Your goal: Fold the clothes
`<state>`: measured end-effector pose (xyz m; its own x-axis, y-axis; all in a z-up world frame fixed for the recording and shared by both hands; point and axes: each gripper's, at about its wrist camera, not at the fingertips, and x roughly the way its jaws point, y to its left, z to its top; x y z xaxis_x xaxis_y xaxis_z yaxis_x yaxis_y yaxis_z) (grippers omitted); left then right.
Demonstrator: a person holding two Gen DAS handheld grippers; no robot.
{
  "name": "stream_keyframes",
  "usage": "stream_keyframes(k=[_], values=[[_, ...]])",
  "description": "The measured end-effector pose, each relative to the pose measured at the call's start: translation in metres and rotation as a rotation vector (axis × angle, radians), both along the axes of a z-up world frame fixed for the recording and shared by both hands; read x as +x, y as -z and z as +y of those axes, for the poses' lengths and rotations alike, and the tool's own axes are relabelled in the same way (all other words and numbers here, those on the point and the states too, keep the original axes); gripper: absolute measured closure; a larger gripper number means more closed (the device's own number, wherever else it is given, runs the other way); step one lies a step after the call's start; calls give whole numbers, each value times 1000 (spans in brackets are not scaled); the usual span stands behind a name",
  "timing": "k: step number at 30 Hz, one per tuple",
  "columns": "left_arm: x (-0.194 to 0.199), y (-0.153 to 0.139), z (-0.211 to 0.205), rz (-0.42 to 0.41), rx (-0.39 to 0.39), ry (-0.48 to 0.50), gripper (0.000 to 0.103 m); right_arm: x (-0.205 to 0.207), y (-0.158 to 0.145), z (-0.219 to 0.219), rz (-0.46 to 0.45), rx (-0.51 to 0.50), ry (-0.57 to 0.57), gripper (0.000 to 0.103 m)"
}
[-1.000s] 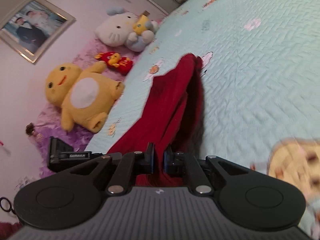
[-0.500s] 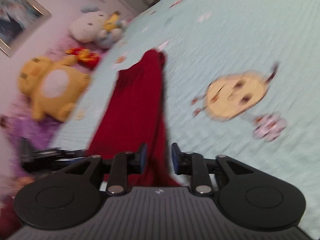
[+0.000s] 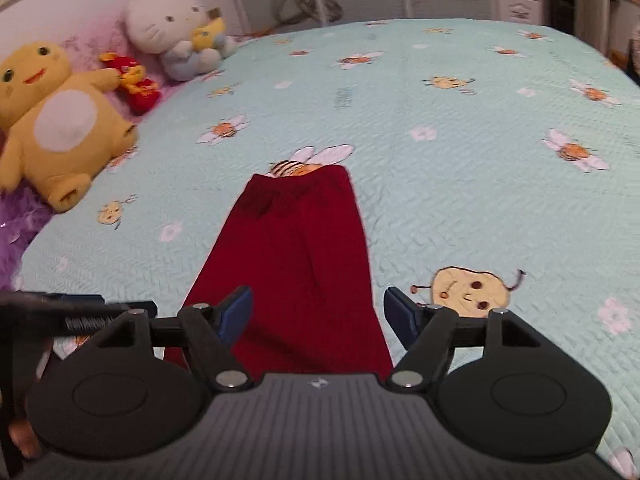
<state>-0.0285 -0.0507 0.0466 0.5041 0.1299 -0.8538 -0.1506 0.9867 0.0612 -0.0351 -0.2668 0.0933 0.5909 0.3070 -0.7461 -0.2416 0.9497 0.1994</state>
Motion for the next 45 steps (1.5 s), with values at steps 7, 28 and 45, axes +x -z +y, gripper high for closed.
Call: stream_keyframes(k=[7, 28, 45], values=[[-10, -12, -31, 33, 108, 90, 18, -22, -6, 28, 32, -156, 32, 30], [-34, -45, -37, -95, 69, 191, 18, -48, -30, 36, -44, -139, 105, 30], [-45, -71, -41, -317, 109, 168, 18, -66, -60, 35, -355, -124, 139, 30]])
